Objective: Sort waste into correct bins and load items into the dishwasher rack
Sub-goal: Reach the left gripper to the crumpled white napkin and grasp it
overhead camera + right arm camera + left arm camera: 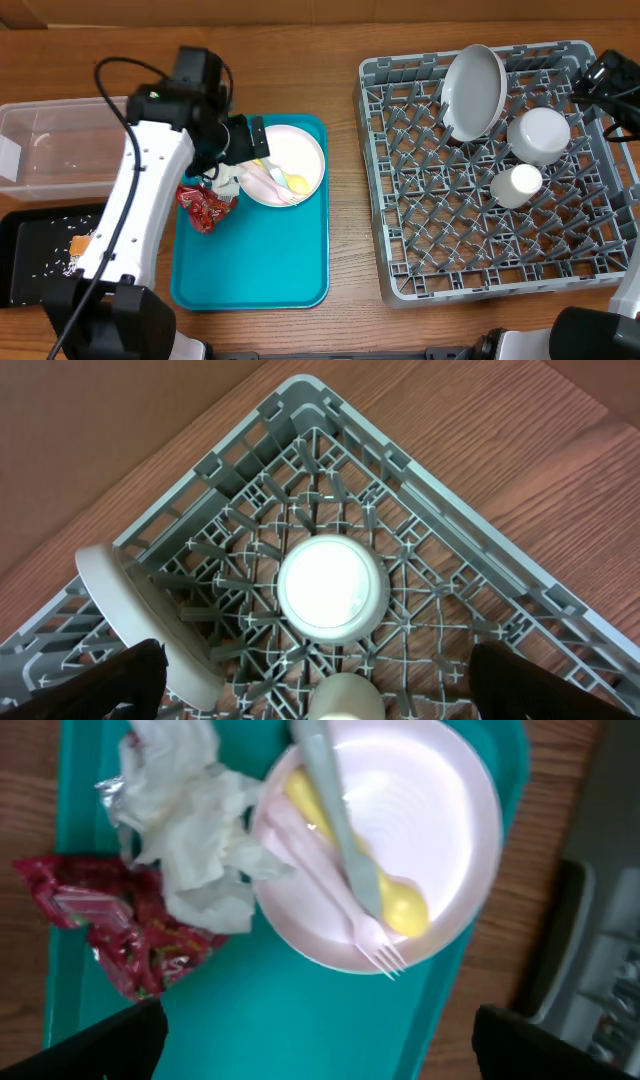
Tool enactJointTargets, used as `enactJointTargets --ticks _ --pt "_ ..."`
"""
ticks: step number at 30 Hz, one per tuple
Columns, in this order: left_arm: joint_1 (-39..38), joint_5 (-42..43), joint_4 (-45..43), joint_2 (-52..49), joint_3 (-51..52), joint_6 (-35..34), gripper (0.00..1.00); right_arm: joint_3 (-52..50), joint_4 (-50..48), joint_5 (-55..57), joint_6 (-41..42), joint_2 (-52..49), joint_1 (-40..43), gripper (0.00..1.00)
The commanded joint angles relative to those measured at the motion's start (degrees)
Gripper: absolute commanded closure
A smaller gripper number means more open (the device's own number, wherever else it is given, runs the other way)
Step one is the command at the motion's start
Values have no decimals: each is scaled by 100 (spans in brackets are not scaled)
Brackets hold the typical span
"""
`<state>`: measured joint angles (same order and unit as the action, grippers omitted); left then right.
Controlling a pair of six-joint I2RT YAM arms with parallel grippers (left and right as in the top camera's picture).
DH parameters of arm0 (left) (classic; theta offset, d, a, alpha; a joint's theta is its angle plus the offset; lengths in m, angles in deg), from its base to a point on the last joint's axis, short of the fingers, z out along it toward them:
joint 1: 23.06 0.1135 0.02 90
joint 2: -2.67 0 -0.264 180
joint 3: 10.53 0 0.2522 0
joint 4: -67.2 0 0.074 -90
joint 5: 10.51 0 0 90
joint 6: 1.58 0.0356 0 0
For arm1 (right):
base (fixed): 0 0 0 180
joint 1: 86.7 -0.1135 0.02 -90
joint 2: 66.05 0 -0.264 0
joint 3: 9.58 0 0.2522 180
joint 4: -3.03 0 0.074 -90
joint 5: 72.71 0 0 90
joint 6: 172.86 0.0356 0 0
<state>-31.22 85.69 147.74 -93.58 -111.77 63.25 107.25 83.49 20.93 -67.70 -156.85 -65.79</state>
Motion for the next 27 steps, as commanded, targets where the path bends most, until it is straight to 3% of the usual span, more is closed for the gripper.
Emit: enactJointTargets --ticks 1,8,16,27 --pt "229 -739 -330 -7 345 -1224 0 116 -22 79 -20 68 -15 0" --pt "525 -750 -927 -9 857 -2122 0 116 -24 79 -20 68 -15 0" --pt "516 -789 -1637 -46 1674 -2304 0 116 -22 79 -22 68 -15 0" --pt "516 -511 -1827 -717 1735 -2308 2 116 -24 79 -20 68 -15 0"
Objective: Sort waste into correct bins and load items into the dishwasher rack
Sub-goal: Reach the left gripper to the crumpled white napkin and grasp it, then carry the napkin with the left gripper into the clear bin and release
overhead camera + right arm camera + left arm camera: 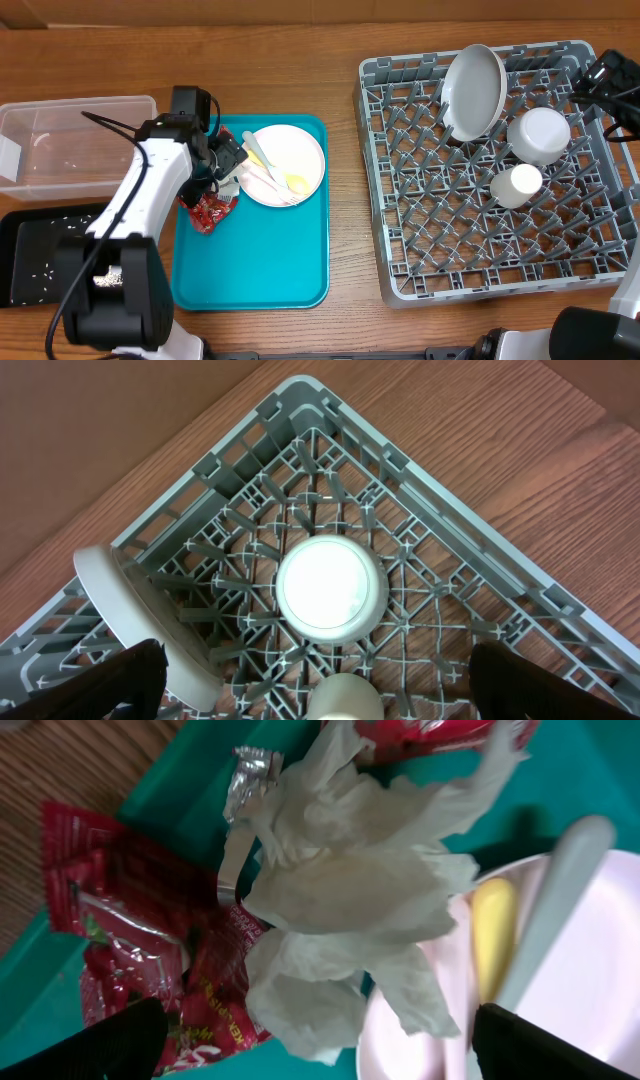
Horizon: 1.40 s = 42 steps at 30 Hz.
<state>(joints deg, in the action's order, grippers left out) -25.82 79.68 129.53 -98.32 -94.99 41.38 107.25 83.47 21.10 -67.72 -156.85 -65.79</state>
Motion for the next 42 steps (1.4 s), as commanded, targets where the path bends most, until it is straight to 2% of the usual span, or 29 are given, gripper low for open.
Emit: enactJointTargets --ticks 1,3,12,14,18,21,24,33,42 --pt "-24 87 -9 -291 57 -120 4 116 -22 63 -17 68 -15 0" --pt "-17 87 -26 -337 57 -118 10 116 -20 63 -17 68 -15 0" --pt "31 87 -66 -337 35 7 55 116 -20 61 -17 68 -15 0" --pt "37 87 -63 -337 35 79 60 116 -22 61 -17 68 -15 0" --pt "57 83 -44 -337 35 85 62 116 -20 63 -17 68 -15 0" --pt "57 66 -46 -337 35 125 74 116 -20 61 -17 68 -15 0" --pt "57 70 -46 -337 35 140 95 116 -20 63 -17 68 -15 0" --pt "57 136 192 -326 -208 472 96 116 -20 61 -17 68 -15 0" --pt "55 111 1432 -302 -1878 914 96 116 -22 61 -17 68 -15 0"
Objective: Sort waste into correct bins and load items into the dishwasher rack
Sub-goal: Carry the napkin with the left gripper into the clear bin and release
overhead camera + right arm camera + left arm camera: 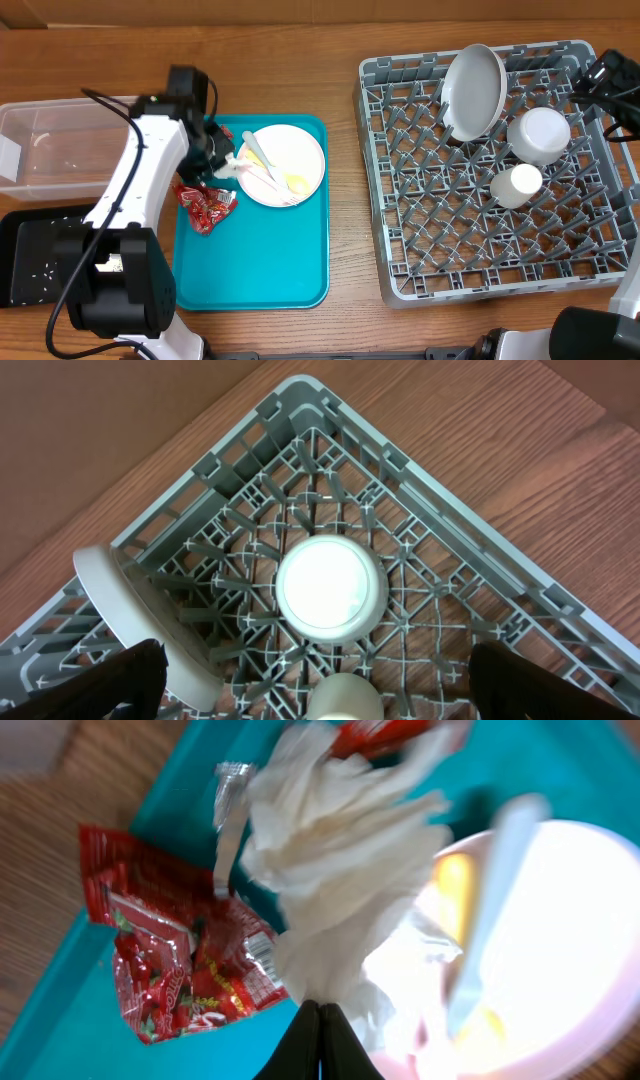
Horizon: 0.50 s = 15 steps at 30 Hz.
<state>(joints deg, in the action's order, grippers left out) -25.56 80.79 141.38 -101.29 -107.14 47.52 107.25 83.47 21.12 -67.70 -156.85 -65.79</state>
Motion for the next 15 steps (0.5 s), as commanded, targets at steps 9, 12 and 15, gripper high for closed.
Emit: enactJointTargets --ticks 9,12,15 --pt "35 -136 671 -2 -1834 538 96 116 -22 59 -20 68 -15 0" --pt "46 -323 763 0 -2229 566 96 116 -20 59 -22 68 -15 0" --pt "175 -664 868 2 -2682 568 96 116 -22 61 -20 68 -15 0"
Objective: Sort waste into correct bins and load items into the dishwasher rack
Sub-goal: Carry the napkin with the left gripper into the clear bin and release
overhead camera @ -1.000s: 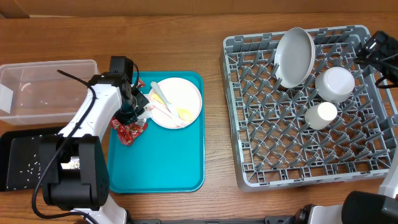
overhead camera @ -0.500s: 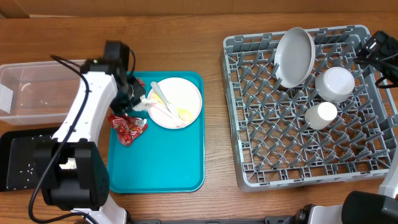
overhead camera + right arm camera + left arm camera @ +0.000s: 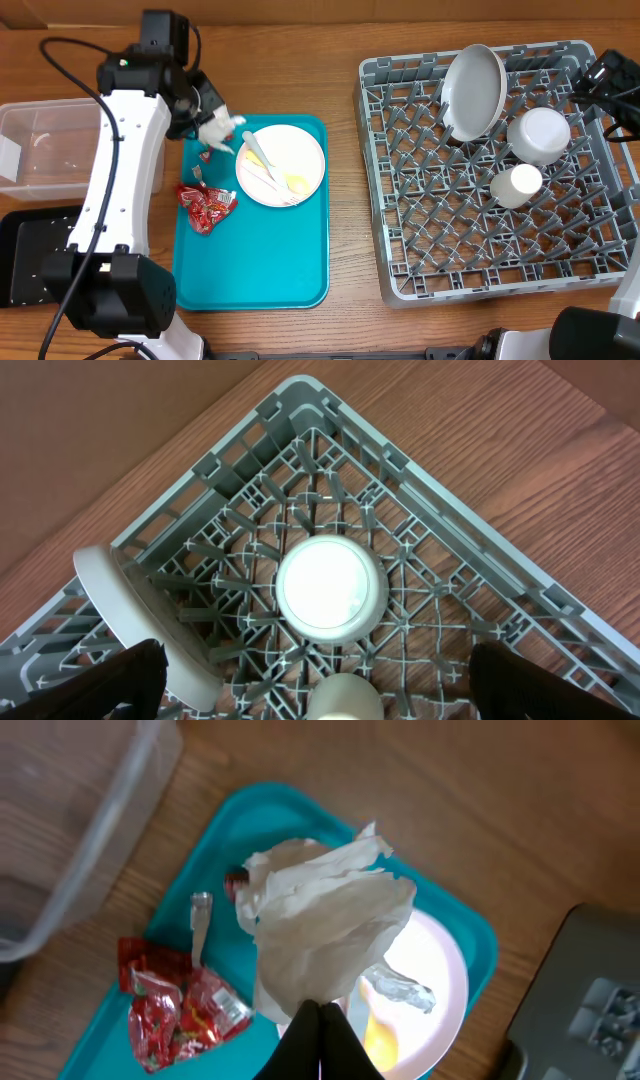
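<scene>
My left gripper point(image 3: 320, 1020) is shut on a crumpled white napkin point(image 3: 325, 925), held up over the far left corner of the teal tray point(image 3: 250, 265); the napkin point(image 3: 217, 128) hangs by the gripper there. On the tray lie a red wrapper point(image 3: 205, 207) and a white plate point(image 3: 283, 165) holding a fork and spoons. My right gripper point(image 3: 320, 680) stands open above the far right corner of the grey dishwasher rack point(image 3: 495, 170), with nothing between its fingers.
A clear plastic bin point(image 3: 55, 140) stands left of the tray, a black bin point(image 3: 40, 260) in front of it. The rack holds a tilted bowl point(image 3: 473, 90), an upturned bowl point(image 3: 538, 134) and a cup point(image 3: 516, 185).
My left gripper has risen and moved toward the far edge of the tray, lifting the napkin clear of the red wrapper. The right arm has not moved.
The left gripper hovered open over the plate and the waste on the tray. It then stood low over the napkin, still open. By 0.5 s ago it was shut on the napkin, and now holds it above the tray. The right arm stayed still.
</scene>
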Tool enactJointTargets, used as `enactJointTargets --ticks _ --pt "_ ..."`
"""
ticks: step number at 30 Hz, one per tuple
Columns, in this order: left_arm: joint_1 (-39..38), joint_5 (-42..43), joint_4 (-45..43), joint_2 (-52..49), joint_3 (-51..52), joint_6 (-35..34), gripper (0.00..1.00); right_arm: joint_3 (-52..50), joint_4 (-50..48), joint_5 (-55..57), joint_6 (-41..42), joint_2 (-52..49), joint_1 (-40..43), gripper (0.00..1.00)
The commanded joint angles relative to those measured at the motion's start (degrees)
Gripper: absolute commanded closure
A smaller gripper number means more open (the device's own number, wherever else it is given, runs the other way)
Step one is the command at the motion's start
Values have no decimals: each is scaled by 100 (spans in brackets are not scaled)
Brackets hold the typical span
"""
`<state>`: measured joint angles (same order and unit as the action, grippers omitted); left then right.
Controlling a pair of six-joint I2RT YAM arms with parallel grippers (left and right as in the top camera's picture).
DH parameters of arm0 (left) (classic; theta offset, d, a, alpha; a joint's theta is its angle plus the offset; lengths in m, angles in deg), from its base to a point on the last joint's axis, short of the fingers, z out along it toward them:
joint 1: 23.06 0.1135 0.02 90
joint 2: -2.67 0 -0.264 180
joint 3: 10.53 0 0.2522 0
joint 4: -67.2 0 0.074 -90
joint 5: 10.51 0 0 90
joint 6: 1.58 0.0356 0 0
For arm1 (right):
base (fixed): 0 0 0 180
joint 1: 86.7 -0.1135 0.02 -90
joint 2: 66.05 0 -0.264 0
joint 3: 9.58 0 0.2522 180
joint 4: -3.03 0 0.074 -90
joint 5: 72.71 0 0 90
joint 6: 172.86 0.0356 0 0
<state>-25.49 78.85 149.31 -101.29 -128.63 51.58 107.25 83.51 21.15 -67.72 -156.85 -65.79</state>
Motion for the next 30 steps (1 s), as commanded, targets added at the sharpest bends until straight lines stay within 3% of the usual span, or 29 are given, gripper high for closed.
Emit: enactJointTargets --ticks 1,10,17,18,19,21,22,27,30 --pt "251 -507 94 4 -678 175 96 116 -24 57 -17 68 -15 0" --pt "1526 -581 168 0 -1342 234 96 116 -24 57 -17 68 -15 0" --pt "2323 -629 -326 -280 -1161 863 95 116 -24 57 -17 68 -15 0" --pt "2402 -654 -376 -350 -1161 863 83 116 -26 59 -17 68 -15 0" --pt "2485 -680 -389 -404 -1161 859 65 116 -26 59 -17 68 -15 0" --pt "2616 -673 -367 -459 -1161 859 11 116 -26 57 -17 68 -15 0" --pt "2658 -662 -341 -463 -1161 859 0 116 -24 57 -17 68 -15 0" --pt "2721 -566 -85 -391 -1180 857 0 116 -24 57 -17 68 -15 0" --pt "2693 -28 142 -262 -1180 857 0 116 -24 59 -17 68 -15 0"
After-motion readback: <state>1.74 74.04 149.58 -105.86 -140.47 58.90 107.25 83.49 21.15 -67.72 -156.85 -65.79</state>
